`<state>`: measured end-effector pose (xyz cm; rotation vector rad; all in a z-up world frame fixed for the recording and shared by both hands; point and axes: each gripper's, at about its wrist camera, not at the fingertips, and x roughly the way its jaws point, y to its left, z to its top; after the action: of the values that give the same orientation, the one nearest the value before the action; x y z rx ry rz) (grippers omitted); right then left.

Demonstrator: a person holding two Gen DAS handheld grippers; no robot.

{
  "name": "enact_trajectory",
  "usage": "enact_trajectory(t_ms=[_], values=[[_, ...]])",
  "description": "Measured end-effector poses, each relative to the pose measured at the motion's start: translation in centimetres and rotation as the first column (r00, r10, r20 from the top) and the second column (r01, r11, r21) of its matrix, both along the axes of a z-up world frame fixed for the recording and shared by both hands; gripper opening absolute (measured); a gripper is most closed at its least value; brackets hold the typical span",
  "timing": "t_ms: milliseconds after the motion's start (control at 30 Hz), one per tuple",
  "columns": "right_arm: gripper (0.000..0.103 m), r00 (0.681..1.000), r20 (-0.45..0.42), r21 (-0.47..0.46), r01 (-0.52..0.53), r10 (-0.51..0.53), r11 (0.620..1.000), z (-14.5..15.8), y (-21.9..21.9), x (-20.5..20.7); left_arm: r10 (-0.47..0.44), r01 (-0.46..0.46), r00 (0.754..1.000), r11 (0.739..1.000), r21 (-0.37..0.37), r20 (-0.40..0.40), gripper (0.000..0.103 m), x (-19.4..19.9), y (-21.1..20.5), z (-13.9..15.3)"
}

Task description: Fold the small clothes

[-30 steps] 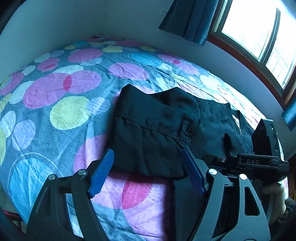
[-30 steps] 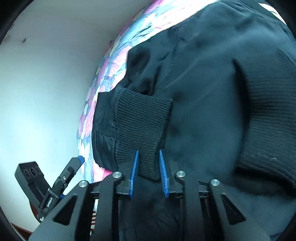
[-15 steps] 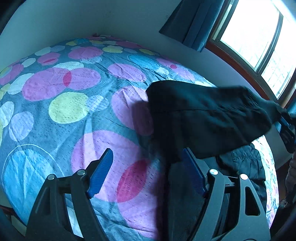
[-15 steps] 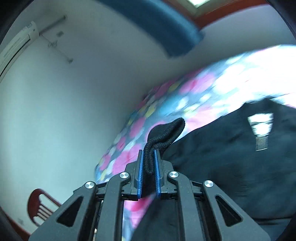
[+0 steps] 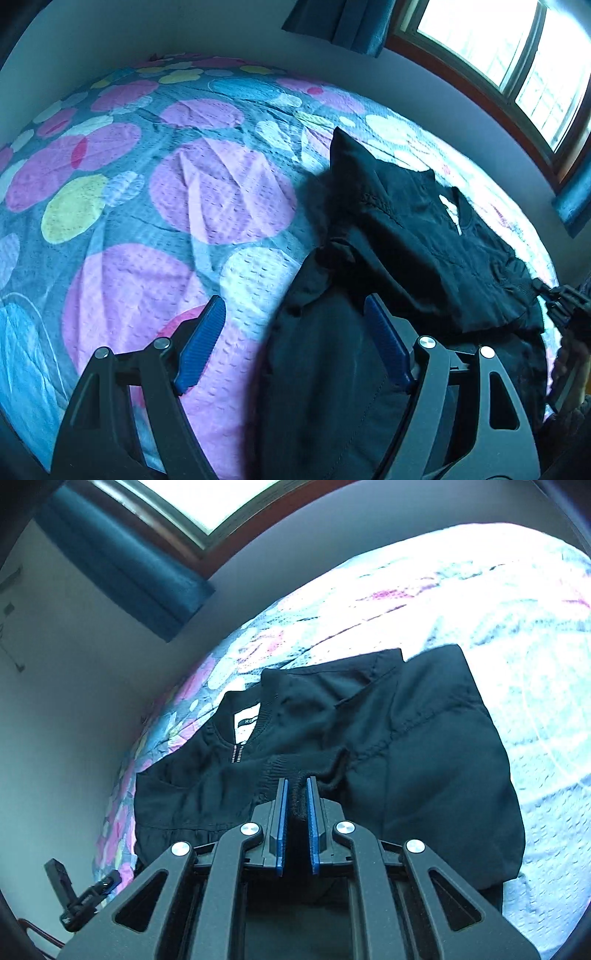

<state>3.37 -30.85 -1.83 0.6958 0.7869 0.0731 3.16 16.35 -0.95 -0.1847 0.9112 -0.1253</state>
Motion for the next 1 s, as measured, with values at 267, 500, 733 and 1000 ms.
enact_trajectory(t_ms=[267,500,733,1000], values=[[0.01,0.996,0.068,0.039,-0.052,0.049,0.998,0.2,1.2,0.4,-0.007,0.01,1.0,0.995,0.097,-0.028,0.077,2.9,-2.0,-1.7],[0.005,0.958,0.187,0.063,-0.233,0.218,0.97,6.5,8.2,4.4,0.05,-0.039,0.995,0.991,0.127,-0.084,0.077,5.4,-2.5,-3.6],[0.0,0.846,0.475,0.001,-0.275,0.241,0.962,17.0,7.9,1.0,0.141,-0.13,0.986,0.984,0.125,-0.083,0.077,6.5,-0.9,-4.0],[0.004,0.984,-0.019,-0.185,-0.175,0.175,0.967,1.8,7.7,0.0,0.164,-0.155,0.985,0.979,0.13,-0.061,0.083,6.8,-0.4,-4.0]])
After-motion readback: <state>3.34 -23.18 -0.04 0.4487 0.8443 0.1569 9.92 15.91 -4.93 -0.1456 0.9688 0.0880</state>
